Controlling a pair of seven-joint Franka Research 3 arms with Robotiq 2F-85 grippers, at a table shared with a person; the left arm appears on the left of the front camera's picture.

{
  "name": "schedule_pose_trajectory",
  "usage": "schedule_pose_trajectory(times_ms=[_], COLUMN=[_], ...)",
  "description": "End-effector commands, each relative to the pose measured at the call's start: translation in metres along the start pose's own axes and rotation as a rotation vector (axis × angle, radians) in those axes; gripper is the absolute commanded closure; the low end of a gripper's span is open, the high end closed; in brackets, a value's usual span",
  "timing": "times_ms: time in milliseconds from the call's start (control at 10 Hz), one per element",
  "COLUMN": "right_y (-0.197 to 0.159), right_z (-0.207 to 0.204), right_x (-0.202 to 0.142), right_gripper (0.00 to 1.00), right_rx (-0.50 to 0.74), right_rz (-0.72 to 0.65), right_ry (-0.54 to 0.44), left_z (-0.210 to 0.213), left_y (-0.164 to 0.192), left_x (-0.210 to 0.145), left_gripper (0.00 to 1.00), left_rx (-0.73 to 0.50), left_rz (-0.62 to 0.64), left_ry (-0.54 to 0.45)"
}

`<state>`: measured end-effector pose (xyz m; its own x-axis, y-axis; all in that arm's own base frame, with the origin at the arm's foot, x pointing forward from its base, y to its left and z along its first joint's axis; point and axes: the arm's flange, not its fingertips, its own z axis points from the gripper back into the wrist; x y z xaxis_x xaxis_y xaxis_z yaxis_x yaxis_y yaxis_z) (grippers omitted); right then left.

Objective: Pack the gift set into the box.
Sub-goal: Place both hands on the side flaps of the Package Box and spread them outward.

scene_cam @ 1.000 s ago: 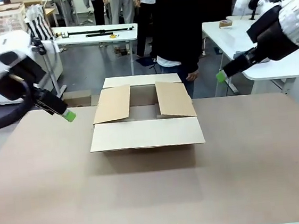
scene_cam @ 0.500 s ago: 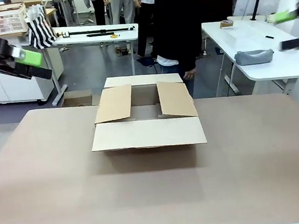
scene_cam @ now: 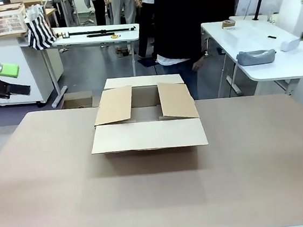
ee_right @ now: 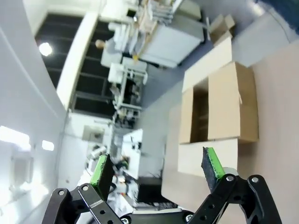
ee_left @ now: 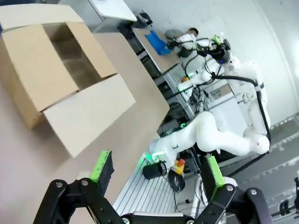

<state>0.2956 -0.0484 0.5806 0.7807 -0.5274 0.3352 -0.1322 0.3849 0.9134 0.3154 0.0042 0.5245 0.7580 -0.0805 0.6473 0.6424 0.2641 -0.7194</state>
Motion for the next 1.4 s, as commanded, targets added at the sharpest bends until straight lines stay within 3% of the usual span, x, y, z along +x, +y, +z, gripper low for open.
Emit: schedule_pose_trajectory(times_ms=[0,400,600,700,800,900,1100,1300], right_y=[0.004,0.004,0.004,0.004,0.004,0.004,0.004,0.004], right_z=[0.001,0.001,0.001,0.001,0.001,0.001,0.001,0.001], right_x=[0.001,0.001,0.001,0.001,0.001,0.001,0.001,0.001], right_gripper=[0.0,0.0,0.0,0.0,0.0,0.0,0.0,0.0], right_rx=[-0.002,-0.002,-0.002,-0.002,-0.002,-0.002,-0.002,-0.002], right_rz=[0.055,0.055,0.055,0.055,0.055,0.055,0.055,0.055], right_ry=[0.023,0.023,0.023,0.023,0.023,0.023,0.023,0.023], left_z=[-0.014,-0.014,-0.021,-0.038,-0.066,-0.106,-0.17,-0.215], left_y=[-0.011,-0.011,-0.023,-0.027,-0.029,-0.022,0.006,0.03], left_x=[0.005,0.005,0.009,0.029,0.055,0.086,0.128,0.144], left_gripper=[0.0,0.0,0.0,0.0,0.0,0.0,0.0,0.0], left_rx=[-0.055,-0.055,-0.005,0.148,0.254,0.339,0.527,0.663], left_rz=[-0.059,-0.059,0.032,0.148,0.185,0.24,0.306,0.304], left_ry=[0.018,0.018,0.053,0.087,0.194,0.404,0.532,0.567])
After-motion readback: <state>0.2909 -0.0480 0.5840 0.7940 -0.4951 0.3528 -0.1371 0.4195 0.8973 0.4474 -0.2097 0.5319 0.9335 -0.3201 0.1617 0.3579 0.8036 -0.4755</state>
